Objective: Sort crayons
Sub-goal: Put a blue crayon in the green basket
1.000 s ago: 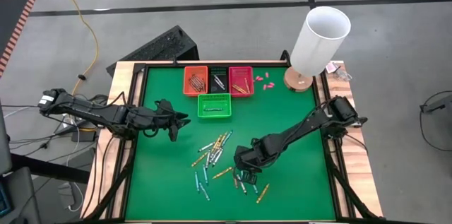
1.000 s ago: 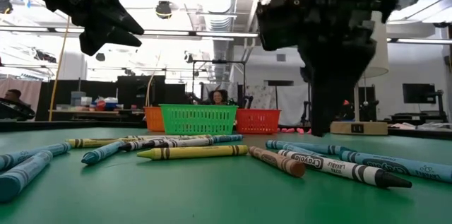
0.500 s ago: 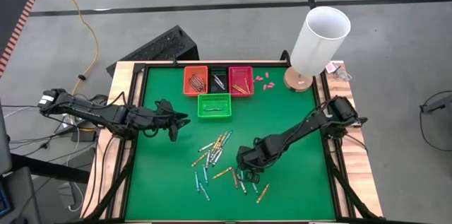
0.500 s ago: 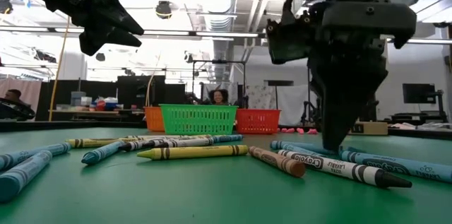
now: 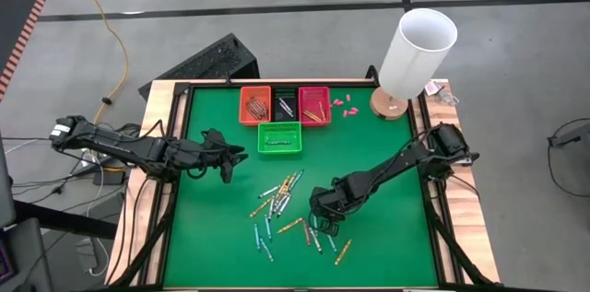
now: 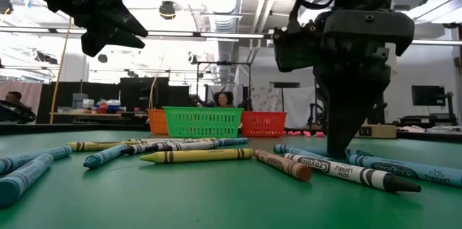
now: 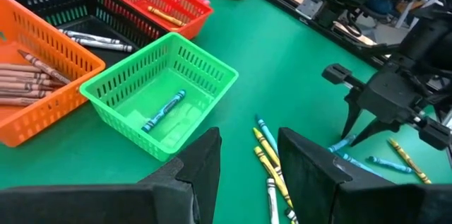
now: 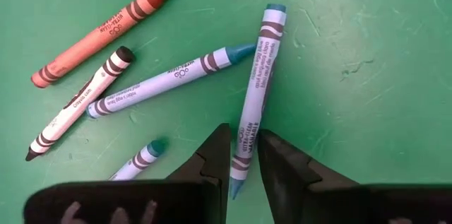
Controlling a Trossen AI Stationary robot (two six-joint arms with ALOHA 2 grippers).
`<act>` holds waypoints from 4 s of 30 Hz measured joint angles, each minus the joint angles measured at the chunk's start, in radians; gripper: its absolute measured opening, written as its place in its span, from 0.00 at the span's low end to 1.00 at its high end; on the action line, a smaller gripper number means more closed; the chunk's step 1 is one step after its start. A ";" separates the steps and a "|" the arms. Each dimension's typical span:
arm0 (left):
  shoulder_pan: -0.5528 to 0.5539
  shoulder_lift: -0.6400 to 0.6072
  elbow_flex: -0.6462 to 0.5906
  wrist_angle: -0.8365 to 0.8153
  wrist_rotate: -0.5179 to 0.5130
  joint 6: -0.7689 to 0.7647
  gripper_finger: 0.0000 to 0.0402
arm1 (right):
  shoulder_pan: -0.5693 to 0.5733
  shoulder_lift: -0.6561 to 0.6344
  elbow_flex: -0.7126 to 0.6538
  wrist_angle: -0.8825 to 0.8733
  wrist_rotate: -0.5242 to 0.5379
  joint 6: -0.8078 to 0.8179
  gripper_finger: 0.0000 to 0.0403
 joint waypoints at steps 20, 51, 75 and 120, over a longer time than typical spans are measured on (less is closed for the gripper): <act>0.000 0.000 0.000 0.000 0.006 -0.001 0.33 | -0.020 -0.061 -0.005 0.001 0.053 -0.010 0.01; 0.001 0.000 0.000 0.000 -0.003 0.003 0.33 | -0.460 -0.094 0.000 0.468 0.179 -0.631 0.02; 0.001 0.000 0.000 -0.004 -0.020 0.001 0.33 | -0.405 -0.141 0.000 0.314 0.045 -0.394 0.16; 0.001 0.000 0.000 -0.062 -0.052 0.012 0.33 | -0.346 0.047 0.003 0.284 -0.026 -1.068 0.16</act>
